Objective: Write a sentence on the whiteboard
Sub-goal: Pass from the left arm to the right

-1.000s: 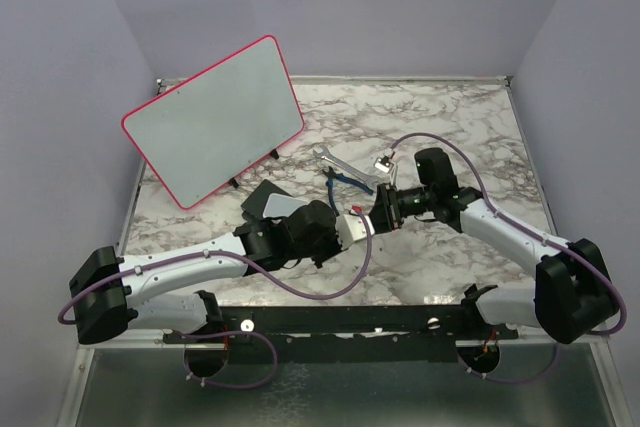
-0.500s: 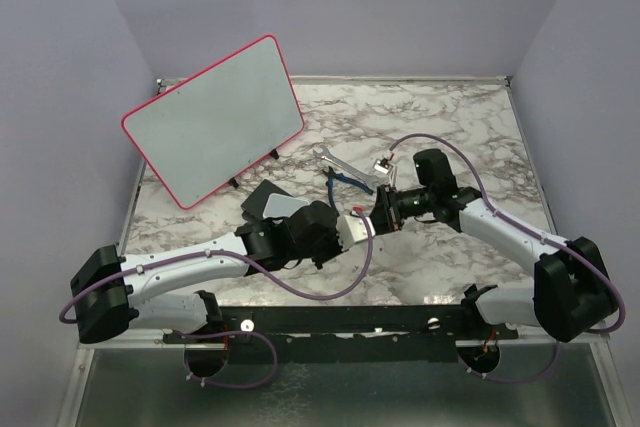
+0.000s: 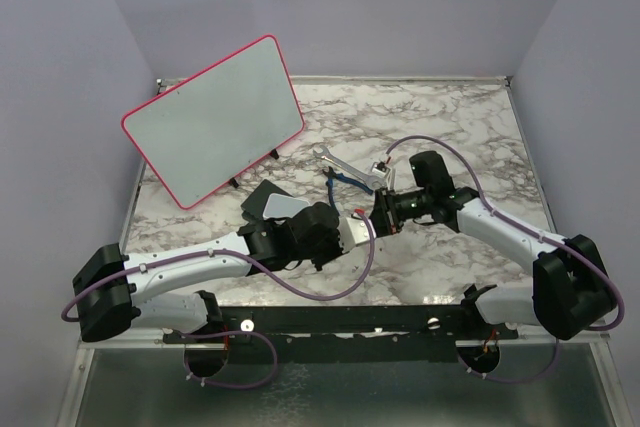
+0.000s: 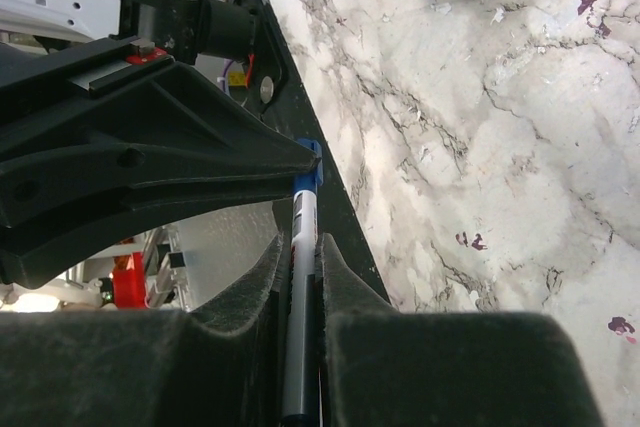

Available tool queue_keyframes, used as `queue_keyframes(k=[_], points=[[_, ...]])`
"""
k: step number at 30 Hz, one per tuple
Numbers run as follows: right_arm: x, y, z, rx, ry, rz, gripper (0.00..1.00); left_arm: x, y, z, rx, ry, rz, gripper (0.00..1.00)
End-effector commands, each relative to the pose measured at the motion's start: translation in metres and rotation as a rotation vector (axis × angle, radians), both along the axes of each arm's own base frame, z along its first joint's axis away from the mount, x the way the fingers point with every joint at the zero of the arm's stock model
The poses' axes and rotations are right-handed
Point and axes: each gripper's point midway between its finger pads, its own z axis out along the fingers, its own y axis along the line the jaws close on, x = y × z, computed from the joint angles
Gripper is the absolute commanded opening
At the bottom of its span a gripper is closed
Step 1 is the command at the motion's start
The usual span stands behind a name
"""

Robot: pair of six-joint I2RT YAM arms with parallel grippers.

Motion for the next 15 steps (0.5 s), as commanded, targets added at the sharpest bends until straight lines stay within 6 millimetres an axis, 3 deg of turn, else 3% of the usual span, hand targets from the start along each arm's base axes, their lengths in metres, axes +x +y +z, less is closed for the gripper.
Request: queue_keyframes(k=[1, 7, 15], points=[[-0.003, 0.005, 0.007, 0.006, -0.003, 0.025, 0.09, 0.0, -0.002, 0.004, 0.009, -0.005, -0.011, 0.0], [-0.009, 0.007, 0.012, 0.037, -0.001, 0.051, 0.2, -0.001, -0.002, 0.002, 0.015, -0.004, -0.019, 0.0], [-0.015, 0.008, 0.017, 0.056, 0.002, 0.077, 0.24, -0.001, 0.0, 0.002, 0.019, -0.002, -0.023, 0.0]])
